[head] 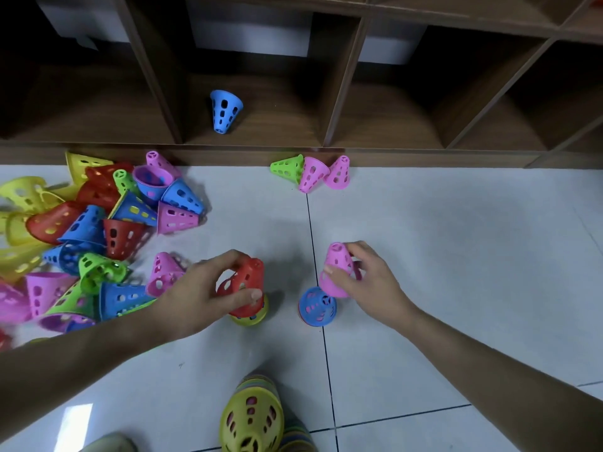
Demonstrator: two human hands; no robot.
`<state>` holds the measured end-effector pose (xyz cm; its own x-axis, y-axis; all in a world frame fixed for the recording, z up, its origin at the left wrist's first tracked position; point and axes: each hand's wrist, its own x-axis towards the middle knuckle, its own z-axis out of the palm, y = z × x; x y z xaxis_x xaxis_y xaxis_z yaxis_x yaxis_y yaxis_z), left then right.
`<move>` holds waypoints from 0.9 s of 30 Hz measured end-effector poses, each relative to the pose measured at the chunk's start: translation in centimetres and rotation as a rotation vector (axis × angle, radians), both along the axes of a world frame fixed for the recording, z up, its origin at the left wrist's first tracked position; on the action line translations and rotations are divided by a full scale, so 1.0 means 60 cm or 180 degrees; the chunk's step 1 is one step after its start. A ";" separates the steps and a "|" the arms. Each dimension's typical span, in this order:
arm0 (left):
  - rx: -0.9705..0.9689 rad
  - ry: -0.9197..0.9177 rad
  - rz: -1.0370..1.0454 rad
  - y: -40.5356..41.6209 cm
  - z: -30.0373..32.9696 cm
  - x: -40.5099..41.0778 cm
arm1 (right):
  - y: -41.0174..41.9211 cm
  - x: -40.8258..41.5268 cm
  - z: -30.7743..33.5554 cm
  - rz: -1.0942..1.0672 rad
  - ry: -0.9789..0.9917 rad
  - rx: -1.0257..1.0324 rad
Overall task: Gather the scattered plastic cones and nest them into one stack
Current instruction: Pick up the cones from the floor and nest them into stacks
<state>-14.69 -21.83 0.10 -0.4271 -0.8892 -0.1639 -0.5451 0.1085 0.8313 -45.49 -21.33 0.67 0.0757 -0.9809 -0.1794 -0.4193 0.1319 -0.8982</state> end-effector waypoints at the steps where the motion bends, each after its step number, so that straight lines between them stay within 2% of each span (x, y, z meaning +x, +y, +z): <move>1: -0.0018 -0.0082 -0.0052 0.004 -0.003 0.001 | 0.013 0.007 0.002 0.0143 0.0039 -0.0076; 6: -0.0219 -0.0708 -0.0394 0.016 -0.021 0.009 | 0.057 0.010 -0.024 0.0737 0.0543 -0.0047; 11: -0.0222 -0.0727 -0.0365 -0.004 -0.022 0.021 | 0.036 0.001 -0.038 0.1067 0.0818 0.0183; 14: 0.0016 -0.0437 -0.0109 -0.027 -0.013 0.022 | 0.008 0.001 -0.026 0.0905 0.0495 0.0456; 18: 0.0115 -0.0340 0.0173 -0.065 -0.005 0.025 | -0.050 -0.005 -0.023 0.0306 0.0318 0.0385; 22: -0.0162 -0.0721 0.0116 -0.117 -0.023 0.022 | -0.136 -0.024 -0.050 -0.0376 0.0489 0.0169; 27: -0.0531 -0.1263 -0.0138 -0.204 -0.060 0.007 | -0.230 -0.059 -0.070 -0.0041 0.1326 -0.0011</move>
